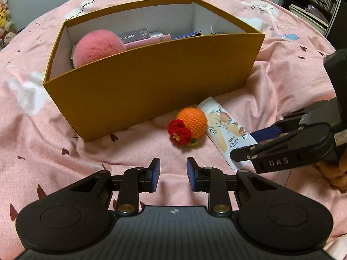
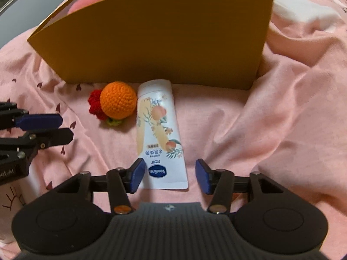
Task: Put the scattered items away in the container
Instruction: 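Grasp the white Vaseline lotion tube with the right gripper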
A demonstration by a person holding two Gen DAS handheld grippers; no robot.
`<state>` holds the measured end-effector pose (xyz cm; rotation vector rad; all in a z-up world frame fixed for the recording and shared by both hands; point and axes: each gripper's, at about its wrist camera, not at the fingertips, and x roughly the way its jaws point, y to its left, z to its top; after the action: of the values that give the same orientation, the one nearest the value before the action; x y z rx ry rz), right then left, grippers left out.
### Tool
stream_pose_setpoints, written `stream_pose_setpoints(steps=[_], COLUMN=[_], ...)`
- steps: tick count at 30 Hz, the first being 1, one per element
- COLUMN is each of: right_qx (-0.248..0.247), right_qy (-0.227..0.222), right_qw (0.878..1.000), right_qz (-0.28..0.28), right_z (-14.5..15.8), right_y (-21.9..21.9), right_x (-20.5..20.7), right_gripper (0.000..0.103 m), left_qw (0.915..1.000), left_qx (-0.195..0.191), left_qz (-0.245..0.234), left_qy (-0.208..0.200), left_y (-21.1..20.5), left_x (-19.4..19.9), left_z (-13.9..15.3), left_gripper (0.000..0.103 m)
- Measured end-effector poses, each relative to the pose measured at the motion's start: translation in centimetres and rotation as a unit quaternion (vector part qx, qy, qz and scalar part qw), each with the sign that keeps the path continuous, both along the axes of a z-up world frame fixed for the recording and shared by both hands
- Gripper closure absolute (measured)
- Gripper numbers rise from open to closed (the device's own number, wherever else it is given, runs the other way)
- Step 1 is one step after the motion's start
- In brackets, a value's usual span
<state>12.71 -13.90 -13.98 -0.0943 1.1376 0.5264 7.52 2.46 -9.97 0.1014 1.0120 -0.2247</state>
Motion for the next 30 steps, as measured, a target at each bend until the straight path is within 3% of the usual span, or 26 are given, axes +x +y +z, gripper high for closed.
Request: stream_pose_setpoints(steps=[7, 10, 22, 30], right_qx=[0.001, 0.003, 0.0, 0.001], right_qy=[-0.013, -0.025, -0.111, -0.138], right_qw=[1.0, 1.0, 0.994, 0.99], right_qz=[0.0, 0.006, 0.003, -0.002], right_z=[1.2, 2.3, 9.2, 10.0], right_y=[-0.2, -0.4, -2.0, -1.2], right_x=[-1.0, -1.6, -1.9, -0.2], right_gripper=[0.083, 0.088, 0.097, 0.098], left_qw=[0.9999, 0.9998, 0.9993, 0.999], left_qx=[-0.007, -0.012, -0.027, -0.031], left_qz=[0.01, 0.014, 0.021, 0.025], left_qy=[-0.001, -0.003, -0.017, -0.017], left_y=[0.4, 0.6, 1.2, 1.5], left_x=[0.1, 0.0, -0.3, -0.2], left_z=[0.2, 0.4, 1.2, 1.2], left_gripper=[0.072, 0.072, 0.072, 0.072])
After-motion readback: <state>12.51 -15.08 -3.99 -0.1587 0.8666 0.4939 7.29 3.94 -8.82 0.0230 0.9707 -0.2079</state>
